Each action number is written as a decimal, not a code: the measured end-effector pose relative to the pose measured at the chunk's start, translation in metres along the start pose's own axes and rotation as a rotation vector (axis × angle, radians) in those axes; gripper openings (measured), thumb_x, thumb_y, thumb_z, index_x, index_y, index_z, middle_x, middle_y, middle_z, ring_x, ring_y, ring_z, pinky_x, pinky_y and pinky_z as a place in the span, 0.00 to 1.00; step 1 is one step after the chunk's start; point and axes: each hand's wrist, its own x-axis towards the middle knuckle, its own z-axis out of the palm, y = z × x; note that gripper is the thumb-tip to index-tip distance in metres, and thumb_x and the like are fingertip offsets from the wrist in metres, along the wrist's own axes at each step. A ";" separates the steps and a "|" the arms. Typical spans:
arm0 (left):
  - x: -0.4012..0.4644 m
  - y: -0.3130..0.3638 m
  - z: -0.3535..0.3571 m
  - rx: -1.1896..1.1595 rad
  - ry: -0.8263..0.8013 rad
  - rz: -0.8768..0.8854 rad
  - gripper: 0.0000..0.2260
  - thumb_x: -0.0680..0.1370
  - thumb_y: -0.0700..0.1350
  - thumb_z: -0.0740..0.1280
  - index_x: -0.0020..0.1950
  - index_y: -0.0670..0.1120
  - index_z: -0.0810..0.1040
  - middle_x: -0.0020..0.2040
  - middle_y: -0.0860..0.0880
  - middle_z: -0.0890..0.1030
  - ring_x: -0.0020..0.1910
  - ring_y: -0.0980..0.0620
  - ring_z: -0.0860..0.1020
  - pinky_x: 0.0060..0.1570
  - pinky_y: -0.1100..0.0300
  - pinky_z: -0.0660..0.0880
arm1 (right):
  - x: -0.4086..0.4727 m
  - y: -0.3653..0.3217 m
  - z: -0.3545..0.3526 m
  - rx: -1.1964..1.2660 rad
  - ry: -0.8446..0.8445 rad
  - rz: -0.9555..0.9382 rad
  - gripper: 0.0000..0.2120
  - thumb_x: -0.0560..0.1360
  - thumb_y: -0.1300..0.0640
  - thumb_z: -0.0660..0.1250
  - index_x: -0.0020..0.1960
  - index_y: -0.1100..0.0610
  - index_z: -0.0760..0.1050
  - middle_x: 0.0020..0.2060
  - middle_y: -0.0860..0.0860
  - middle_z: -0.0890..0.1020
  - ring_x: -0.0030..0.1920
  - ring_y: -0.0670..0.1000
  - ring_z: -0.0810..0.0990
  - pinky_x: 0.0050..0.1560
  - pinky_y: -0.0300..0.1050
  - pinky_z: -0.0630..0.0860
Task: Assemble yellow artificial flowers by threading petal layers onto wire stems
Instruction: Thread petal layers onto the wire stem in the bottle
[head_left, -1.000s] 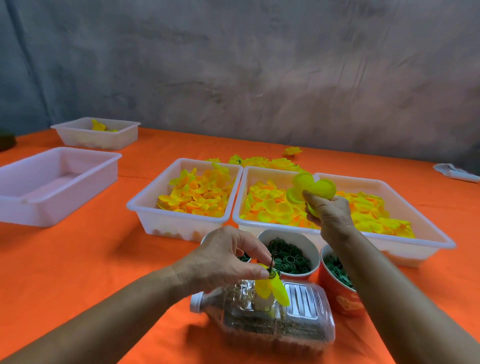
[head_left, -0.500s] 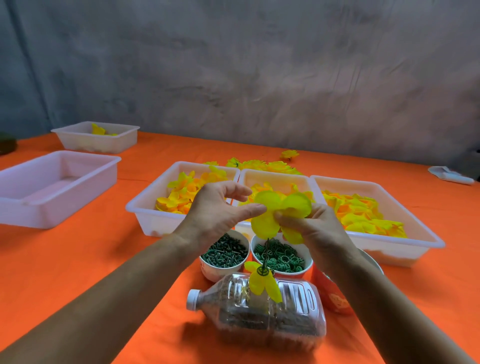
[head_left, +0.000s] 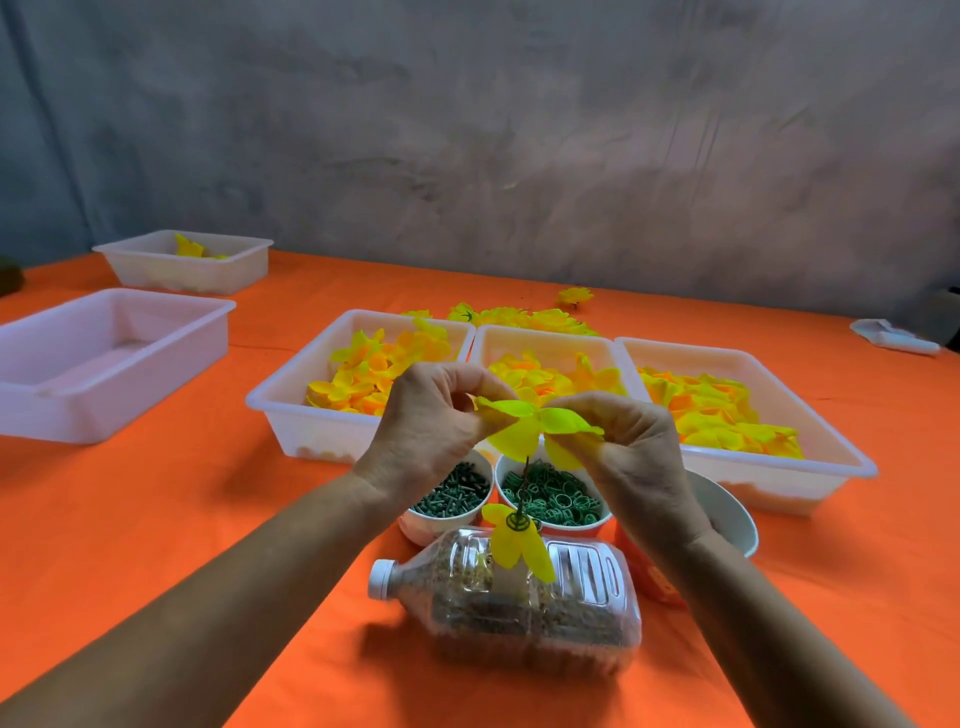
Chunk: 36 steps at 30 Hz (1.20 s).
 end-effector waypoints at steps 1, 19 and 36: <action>-0.002 0.000 0.000 0.022 0.004 0.015 0.04 0.67 0.42 0.77 0.38 0.49 0.84 0.28 0.55 0.73 0.29 0.57 0.65 0.28 0.68 0.62 | -0.002 0.000 0.001 -0.013 0.006 -0.018 0.10 0.70 0.68 0.71 0.38 0.54 0.82 0.31 0.49 0.83 0.30 0.45 0.78 0.32 0.36 0.75; -0.041 -0.016 0.001 0.009 0.040 0.328 0.04 0.67 0.39 0.73 0.39 0.39 0.83 0.45 0.49 0.83 0.45 0.57 0.82 0.43 0.62 0.79 | -0.029 0.007 -0.003 -0.613 -0.008 -0.535 0.12 0.65 0.70 0.70 0.47 0.62 0.83 0.42 0.54 0.81 0.42 0.54 0.80 0.39 0.48 0.75; -0.047 -0.011 0.002 0.153 0.120 0.484 0.03 0.69 0.37 0.72 0.42 0.39 0.83 0.49 0.44 0.82 0.49 0.51 0.81 0.46 0.58 0.78 | -0.034 0.007 0.003 -0.587 0.068 -0.576 0.05 0.71 0.64 0.70 0.45 0.64 0.83 0.41 0.55 0.81 0.41 0.57 0.80 0.37 0.51 0.75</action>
